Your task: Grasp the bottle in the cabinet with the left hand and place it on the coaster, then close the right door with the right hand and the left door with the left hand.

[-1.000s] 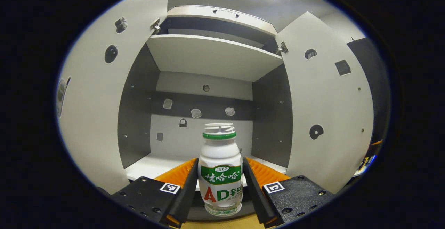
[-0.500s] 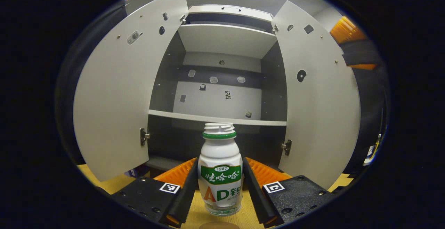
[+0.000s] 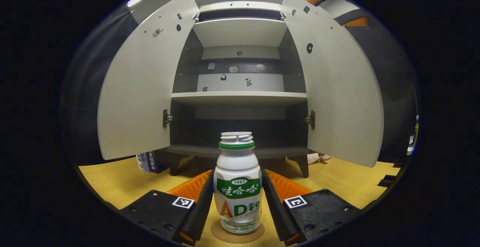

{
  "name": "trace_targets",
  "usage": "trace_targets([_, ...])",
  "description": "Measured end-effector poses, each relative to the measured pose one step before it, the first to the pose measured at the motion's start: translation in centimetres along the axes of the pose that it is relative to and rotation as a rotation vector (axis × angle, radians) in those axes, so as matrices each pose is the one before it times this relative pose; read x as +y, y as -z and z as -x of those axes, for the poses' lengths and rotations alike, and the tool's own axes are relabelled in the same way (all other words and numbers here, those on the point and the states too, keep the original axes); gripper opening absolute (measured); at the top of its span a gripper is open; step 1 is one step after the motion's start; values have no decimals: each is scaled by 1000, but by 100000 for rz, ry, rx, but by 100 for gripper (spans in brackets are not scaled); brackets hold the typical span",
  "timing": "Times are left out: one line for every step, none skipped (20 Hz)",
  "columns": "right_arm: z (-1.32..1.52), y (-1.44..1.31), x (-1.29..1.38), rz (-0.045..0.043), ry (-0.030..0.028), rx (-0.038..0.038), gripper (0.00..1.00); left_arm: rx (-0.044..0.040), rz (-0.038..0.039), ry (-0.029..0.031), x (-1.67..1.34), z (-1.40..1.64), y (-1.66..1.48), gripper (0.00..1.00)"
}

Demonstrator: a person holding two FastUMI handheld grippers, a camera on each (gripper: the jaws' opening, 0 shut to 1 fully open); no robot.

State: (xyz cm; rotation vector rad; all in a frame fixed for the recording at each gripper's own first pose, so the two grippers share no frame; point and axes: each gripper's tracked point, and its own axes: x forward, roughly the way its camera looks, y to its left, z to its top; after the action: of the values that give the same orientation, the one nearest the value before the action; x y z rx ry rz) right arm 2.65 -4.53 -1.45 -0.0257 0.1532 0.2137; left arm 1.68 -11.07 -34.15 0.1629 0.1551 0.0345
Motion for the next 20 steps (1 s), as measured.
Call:
trace_targets([103, -29, -212, 610, 579, -278, 98, 475, -1104, -267, -30, 54, 296, 73])
trace_targets([116, -59, -103, 256, 422, -405, 98, 873, -457, -365, -13, 125, 397, 73])
trace_targets([4, -24, -177, -74, 468, -209, 98, -1468, -286, -243, 120, 69, -121, 73])
trace_targets([-86, 2, -106, -382, 183, 4, 98, 284, -86, 464, -193, -100, 84, 74])
trace_targets([-94, 3, 13, -568, -162, 150, 98, -150, -390, 547, -43, 55, 68, 74])
trace_targets([-54, 105, 132, -643, -338, 196, 98, 147, 429, 1284, -181, -18, -252, 75])
trace_targets([-112, 86, 139, -671, -543, 197, 98, -843, 1228, 1899, -384, 43, -242, 76])
trace_targets([-73, 167, 176, -561, -582, 345, 98, -670, 1140, 2328, -511, 126, -435, 77])
trace_targets([-88, 39, 207, -344, -643, 56, 98, -406, -38, 1373, -169, 85, -515, 89])
trace_targets([-79, -258, 189, -180, -496, -387, 98, -411, 105, 911, 13, 386, -606, 96])
trace_targets([-64, -222, 100, 11, -342, -790, 98, -907, 188, 527, 3, -329, -1007, 97])
trace_targets([35, -314, 7, 0, -161, -982, 98, -1597, 552, -10, 204, 59, -1455, 98])
trace_targets([29, -137, -126, -244, 65, -1072, 98, -1649, 1371, -24, 204, 194, -1612, 98])
trace_targets([-8, 2, -91, -719, 316, -445, 98, -1834, 1835, 712, 4, -119, -1928, 98])
trace_targets([28, 45, -58, -1015, 75, -367, 98, -1146, 1845, 1636, -271, -245, -1814, 97])
trace_targets([113, -151, -145, -1195, 257, -931, 98, -1, 1685, 957, -55, -358, -1676, 97])
trace_targets([67, -268, -162, -818, 343, -1325, 98, 535, 1789, 650, 186, -368, -1504, 96])
trace_targets([224, -342, -286, -264, 571, -1493, 98, 875, 1761, 115, 194, -435, -1462, 96])
trace_targets([300, -290, -244, 391, 341, -1145, 99, 682, 836, -274, 287, -308, -1335, 96])
trace_targets([363, -74, -261, 638, 753, -575, 99, 705, -227, 274, 231, -402, -1113, 96])
